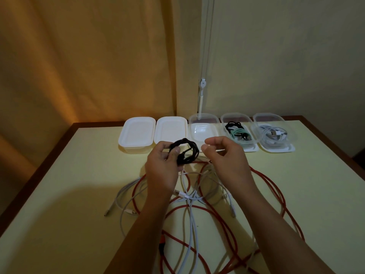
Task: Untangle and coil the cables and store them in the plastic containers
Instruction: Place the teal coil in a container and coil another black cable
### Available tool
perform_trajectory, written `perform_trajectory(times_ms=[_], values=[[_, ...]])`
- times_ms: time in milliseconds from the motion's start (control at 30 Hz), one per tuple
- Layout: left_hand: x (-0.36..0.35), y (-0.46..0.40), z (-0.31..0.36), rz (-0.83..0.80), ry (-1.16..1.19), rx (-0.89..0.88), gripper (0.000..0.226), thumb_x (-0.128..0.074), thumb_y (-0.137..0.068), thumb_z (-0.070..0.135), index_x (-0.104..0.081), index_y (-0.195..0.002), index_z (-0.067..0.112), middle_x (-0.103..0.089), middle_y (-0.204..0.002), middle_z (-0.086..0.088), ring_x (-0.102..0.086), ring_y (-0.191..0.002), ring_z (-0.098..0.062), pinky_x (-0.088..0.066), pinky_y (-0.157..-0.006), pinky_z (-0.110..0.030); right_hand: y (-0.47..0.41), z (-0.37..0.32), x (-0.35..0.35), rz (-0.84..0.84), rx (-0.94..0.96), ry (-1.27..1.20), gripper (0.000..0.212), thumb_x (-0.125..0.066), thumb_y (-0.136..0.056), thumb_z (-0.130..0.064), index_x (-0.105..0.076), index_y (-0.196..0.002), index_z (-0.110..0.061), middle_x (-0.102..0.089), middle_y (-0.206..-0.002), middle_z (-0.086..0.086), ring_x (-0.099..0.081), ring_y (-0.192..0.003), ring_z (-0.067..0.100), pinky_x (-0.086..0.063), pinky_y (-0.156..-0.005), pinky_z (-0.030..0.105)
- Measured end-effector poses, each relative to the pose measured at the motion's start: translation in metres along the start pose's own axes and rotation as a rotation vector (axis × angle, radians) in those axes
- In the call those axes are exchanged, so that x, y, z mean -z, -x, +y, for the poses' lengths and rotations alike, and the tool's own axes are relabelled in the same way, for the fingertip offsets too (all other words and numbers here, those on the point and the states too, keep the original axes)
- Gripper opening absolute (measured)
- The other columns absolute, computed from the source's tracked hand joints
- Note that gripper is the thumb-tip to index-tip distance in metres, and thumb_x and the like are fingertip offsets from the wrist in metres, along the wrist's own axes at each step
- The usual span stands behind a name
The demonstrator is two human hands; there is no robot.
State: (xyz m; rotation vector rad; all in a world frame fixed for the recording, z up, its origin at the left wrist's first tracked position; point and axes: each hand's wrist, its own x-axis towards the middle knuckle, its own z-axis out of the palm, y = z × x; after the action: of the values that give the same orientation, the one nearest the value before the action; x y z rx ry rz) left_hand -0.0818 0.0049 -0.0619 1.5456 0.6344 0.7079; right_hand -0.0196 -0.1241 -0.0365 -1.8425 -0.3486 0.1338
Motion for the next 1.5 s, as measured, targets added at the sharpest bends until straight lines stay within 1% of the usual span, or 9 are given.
perform_trajectory(times_ms=[100,233,367,600,800,933,1133,1300,1500], values=[[0.001,0.000,-0.002,0.105,-0.019,-0.055,0.008,-0.061,-0.097,0.017,-0.062,-0.104,0.013,-0.071,-0.082,-0.005,-0.073,-0.074,-0.017,-0.060,-0.063,-0.028,0.007,-0.002,-0.011,0.004,0.019,0.092,0.017,-0.072,-0.088,-0.043,-0.067,-0.091,-0.027,-0.064,-0.068,-0.007,-0.056,-0.056,-0.001,-0.041,-0.053,0.014],[-0.006,0.007,0.003,0.123,-0.043,-0.136,0.003,-0.066,-0.093,0.015,-0.064,-0.093,0.017,-0.065,-0.063,0.006,-0.066,-0.059,-0.005,-0.057,-0.060,-0.026,0.015,-0.002,-0.026,0.048,0.049,0.155,0.025,-0.076,-0.083,-0.046,-0.068,-0.084,-0.023,-0.063,-0.064,-0.008,-0.058,-0.060,-0.006,-0.041,-0.052,0.007],[-0.010,0.011,0.007,0.039,-0.034,-0.145,0.013,-0.067,-0.092,0.017,-0.060,-0.087,0.026,-0.067,-0.063,0.015,-0.067,-0.062,-0.002,-0.055,-0.060,-0.019,0.011,0.000,-0.025,0.099,0.072,0.072,0.026,-0.075,-0.086,-0.037,-0.069,-0.076,-0.014,-0.064,-0.064,0.005,-0.057,-0.058,0.015,-0.041,-0.052,0.020],[-0.008,0.007,0.008,-0.097,0.085,0.045,0.008,-0.065,-0.094,0.018,-0.060,-0.101,0.014,-0.074,-0.082,-0.004,-0.073,-0.074,-0.019,-0.059,-0.059,-0.028,0.007,0.002,-0.023,0.035,0.065,-0.007,0.025,-0.056,-0.100,-0.025,-0.052,-0.079,-0.013,-0.054,-0.071,0.002,-0.044,-0.058,0.005,-0.036,-0.051,0.014],[-0.002,0.006,0.016,-0.139,0.251,0.167,0.003,-0.059,-0.097,0.009,-0.059,-0.099,0.008,-0.074,-0.089,-0.013,-0.075,-0.074,-0.024,-0.058,-0.058,-0.025,0.004,-0.006,-0.017,0.016,0.020,-0.075,0.027,-0.051,-0.100,-0.025,-0.061,-0.079,-0.011,-0.063,-0.075,0.013,-0.059,-0.072,0.034,-0.047,-0.062,0.038],[0.003,0.003,0.018,-0.062,0.322,0.150,0.006,-0.060,-0.096,0.007,-0.060,-0.101,0.004,-0.072,-0.084,-0.012,-0.075,-0.075,-0.025,-0.058,-0.062,-0.025,0.002,-0.007,-0.006,-0.123,-0.016,-0.122,0.030,-0.062,-0.096,-0.030,-0.069,-0.075,-0.009,-0.068,-0.068,0.005,-0.061,-0.066,0.023,-0.056,-0.071,0.046],[0.000,0.004,0.013,-0.088,0.386,0.162,0.009,-0.060,-0.096,0.009,-0.059,-0.104,0.003,-0.073,-0.079,-0.006,-0.075,-0.080,-0.026,-0.060,-0.070,-0.030,0.001,0.005,-0.005,-0.024,0.025,0.084,0.015,-0.072,-0.090,-0.036,-0.077,-0.087,-0.022,-0.074,-0.078,-0.010,-0.068,-0.077,0.001,-0.052,-0.071,0.022],[-0.003,0.007,0.007,-0.153,0.281,0.110,0.007,-0.062,-0.095,0.008,-0.058,-0.100,0.006,-0.075,-0.088,-0.013,-0.075,-0.081,-0.026,-0.060,-0.071,-0.030,-0.001,0.012,-0.008,0.092,0.072,0.161,0.011,-0.070,-0.092,-0.029,-0.075,-0.102,-0.029,-0.068,-0.095,-0.011,-0.063,-0.085,0.003,-0.044,-0.067,0.018],[-0.009,0.007,0.002,-0.203,0.149,0.035,0.008,-0.066,-0.092,0.008,-0.057,-0.092,0.009,-0.074,-0.084,-0.015,-0.075,-0.072,-0.023,-0.058,-0.063,-0.025,-0.001,0.015,-0.010,0.082,0.132,0.173,0.018,-0.064,-0.096,-0.027,-0.074,-0.111,-0.020,-0.063,-0.084,-0.020,-0.056,-0.077,-0.020,-0.040,-0.062,0.001]])
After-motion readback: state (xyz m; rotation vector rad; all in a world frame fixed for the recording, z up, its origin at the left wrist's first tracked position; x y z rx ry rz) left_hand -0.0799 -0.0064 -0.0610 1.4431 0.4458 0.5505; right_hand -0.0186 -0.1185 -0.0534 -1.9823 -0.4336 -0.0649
